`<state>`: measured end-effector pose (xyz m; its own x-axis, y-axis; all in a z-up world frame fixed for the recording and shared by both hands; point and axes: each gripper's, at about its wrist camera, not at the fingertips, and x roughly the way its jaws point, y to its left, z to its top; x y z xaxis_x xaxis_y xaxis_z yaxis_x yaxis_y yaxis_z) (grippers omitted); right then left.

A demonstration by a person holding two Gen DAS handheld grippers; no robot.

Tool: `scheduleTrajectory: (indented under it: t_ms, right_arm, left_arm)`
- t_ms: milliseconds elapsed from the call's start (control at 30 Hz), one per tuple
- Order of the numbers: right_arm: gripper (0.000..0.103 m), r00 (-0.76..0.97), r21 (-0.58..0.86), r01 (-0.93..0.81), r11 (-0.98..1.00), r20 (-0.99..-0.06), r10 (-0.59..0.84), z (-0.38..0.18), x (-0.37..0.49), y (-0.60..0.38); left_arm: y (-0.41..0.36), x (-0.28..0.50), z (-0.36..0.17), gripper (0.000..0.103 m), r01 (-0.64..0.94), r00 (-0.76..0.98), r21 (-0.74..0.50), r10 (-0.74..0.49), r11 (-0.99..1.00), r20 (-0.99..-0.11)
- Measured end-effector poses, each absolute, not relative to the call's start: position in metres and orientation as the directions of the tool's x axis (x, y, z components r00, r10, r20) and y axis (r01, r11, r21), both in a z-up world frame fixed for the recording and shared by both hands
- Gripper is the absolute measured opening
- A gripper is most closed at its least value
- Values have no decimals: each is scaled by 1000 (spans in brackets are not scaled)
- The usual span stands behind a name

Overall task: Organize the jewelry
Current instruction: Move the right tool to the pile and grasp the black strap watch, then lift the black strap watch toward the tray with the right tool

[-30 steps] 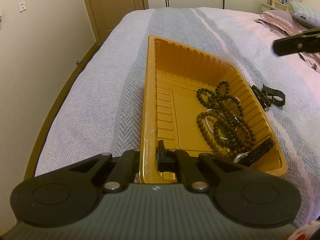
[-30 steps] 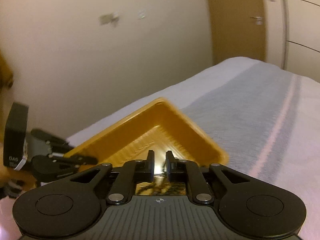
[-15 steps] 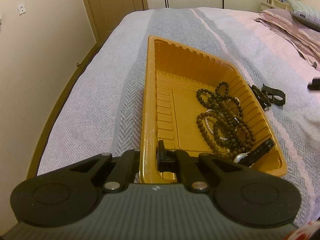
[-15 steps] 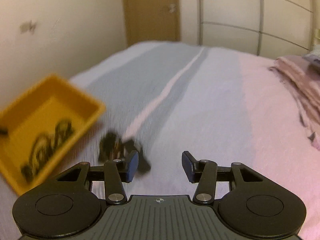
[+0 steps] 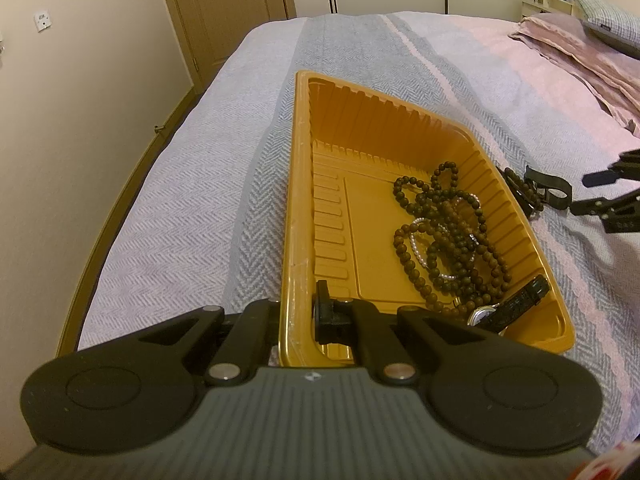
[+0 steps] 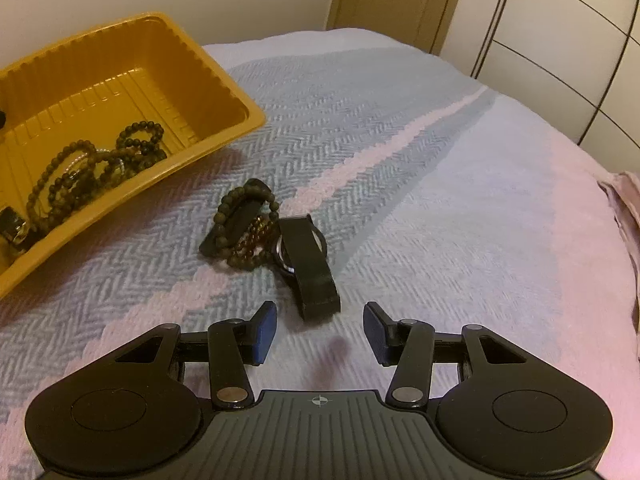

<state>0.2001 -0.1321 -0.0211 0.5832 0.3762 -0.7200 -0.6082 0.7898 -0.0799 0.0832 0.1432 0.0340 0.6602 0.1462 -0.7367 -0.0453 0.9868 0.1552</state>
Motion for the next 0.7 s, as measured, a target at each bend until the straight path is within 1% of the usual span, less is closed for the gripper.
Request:
scheduleTrajectory:
  t_ms: [100, 133, 200, 267, 300, 333, 467, 700]
  right_arm:
    - [49, 581, -99, -626, 773, -721, 378, -21, 210, -121]
    - [47, 581, -111, -633, 766, -723, 375, -20, 212, -117]
    - [40, 583, -144, -647, 749, -726, 364, -20, 216, -110]
    - [31, 577, -158, -652, 741, -737, 351, -20, 221, -106]
    - [29, 573, -161, -654, 739, -743, 345, -21, 224, -103]
    - [24, 568, -162, -659, 735, -748, 344, -22, 225, -102]
    - [21, 568, -185, -667, 722, -753, 332, -22, 224, -99]
    - [20, 602, -133, -614, 778, -717, 352, -3, 214, -119]
  left_arm:
    - [143, 84, 34, 3, -45, 661, 156, 147, 987, -736]
    - [143, 84, 34, 3, -45, 661, 156, 147, 987, -736]
    - [144, 84, 33, 3, -45, 661, 157, 147, 987, -736]
    - [144, 84, 33, 3, -45, 660, 159, 149, 986, -736]
    - [144, 84, 33, 3, -45, 660, 159, 149, 986, -736]
    - [144, 84, 34, 3, -45, 660, 159, 149, 986, -736]
    - [145, 84, 33, 3, -45, 661, 159, 149, 986, -736]
    - [144, 84, 34, 3, -43, 662, 159, 148, 986, -734]
